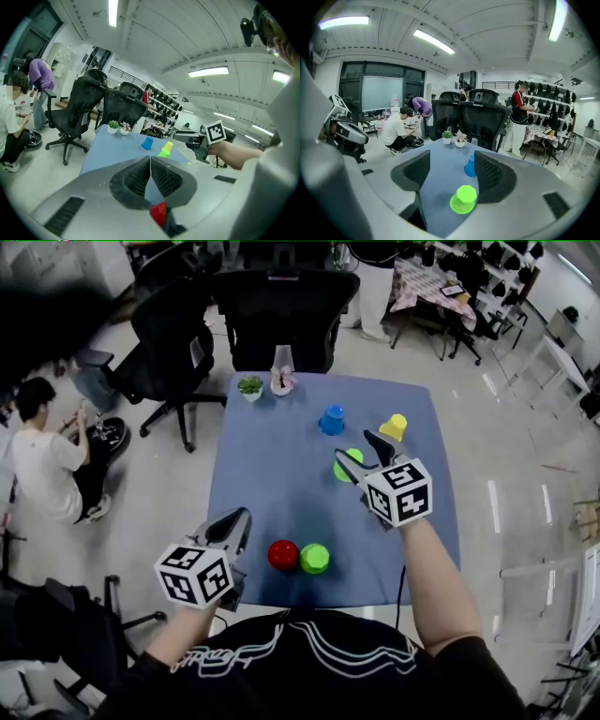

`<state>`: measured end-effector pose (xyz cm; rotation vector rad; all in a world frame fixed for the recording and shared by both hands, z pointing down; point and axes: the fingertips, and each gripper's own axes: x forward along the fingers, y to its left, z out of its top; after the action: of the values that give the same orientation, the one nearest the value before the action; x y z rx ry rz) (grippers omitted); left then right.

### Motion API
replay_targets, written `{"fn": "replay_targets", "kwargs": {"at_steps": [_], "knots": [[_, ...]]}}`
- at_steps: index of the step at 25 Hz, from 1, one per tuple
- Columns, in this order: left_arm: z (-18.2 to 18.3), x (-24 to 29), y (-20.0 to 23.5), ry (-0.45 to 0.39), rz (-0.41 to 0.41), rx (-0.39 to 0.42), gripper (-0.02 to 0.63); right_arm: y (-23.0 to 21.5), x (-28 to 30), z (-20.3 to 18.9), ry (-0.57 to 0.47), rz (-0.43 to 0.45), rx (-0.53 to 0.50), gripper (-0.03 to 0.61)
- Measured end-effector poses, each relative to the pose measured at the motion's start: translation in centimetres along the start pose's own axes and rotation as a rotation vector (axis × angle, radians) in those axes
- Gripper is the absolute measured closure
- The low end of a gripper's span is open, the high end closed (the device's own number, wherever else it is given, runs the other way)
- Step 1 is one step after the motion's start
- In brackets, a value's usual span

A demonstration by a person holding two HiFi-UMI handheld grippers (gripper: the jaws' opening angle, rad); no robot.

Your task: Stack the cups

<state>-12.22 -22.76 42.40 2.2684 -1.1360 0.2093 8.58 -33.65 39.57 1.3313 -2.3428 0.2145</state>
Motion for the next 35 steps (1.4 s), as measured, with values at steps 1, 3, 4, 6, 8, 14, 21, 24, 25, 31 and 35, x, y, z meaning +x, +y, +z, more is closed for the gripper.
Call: {"fn": "replay_targets", "kwargs": {"at_steps": [1, 3, 4, 6, 8, 14, 21, 24, 25, 31, 35], "knots": [[0.1, 0.2, 0.2, -0.004, 0.011, -0.005, 0.584, -0.6, 0.8, 0.0, 0.005, 0.001, 0.002, 0.284], [0.2, 0.6, 0.5, -0.013, 0.032, -0.016, 0.584, -2.0, 2.4, 0.0, 0.015, 0.002, 0.022, 0.284], [0.3, 0.9, 0.7, -0.017, 0.042, -0.021, 0.586, -2.7, 3.2, 0.0, 0.018, 0.002, 0.041, 0.284], [0.4, 1.4, 1.0, -0.026, 0.060, -0.029, 0.586, -3.8, 5.0, -0.1, 0.021, 0.005, 0.077, 0.284], [0.3, 1.9, 1.4, -0.031, 0.078, -0.036, 0.586, -4.8, 6.8, -0.5, 0.032, 0.003, 0.091, 0.284], [-0.7, 3.1, 3.1, -0.024, 0.128, -0.064, 0.585, -7.3, 11.6, -2.6, 0.105, 0.007, 0.078, 0.284], [-1.8, 3.7, 4.7, -0.014, 0.176, -0.100, 0.585, -9.4, 15.6, -5.0, 0.218, 0.049, 0.056, 0.284], [-2.1, 3.9, 5.2, -0.006, 0.191, -0.107, 0.586, -9.8, 16.5, -5.3, 0.246, 0.080, 0.065, 0.284], [-2.0, 4.0, 5.3, -0.008, 0.195, -0.107, 0.586, -9.8, 16.8, -5.3, 0.255, 0.091, 0.063, 0.284], [-2.3, 4.4, 6.5, -0.014, 0.209, -0.110, 0.586, -10.0, 18.5, -6.9, 0.343, 0.125, -0.001, 0.285], [-2.8, 4.4, 6.9, -0.009, 0.213, -0.119, 0.586, -10.2, 19.1, -7.7, 0.362, 0.125, -0.033, 0.293]]}}
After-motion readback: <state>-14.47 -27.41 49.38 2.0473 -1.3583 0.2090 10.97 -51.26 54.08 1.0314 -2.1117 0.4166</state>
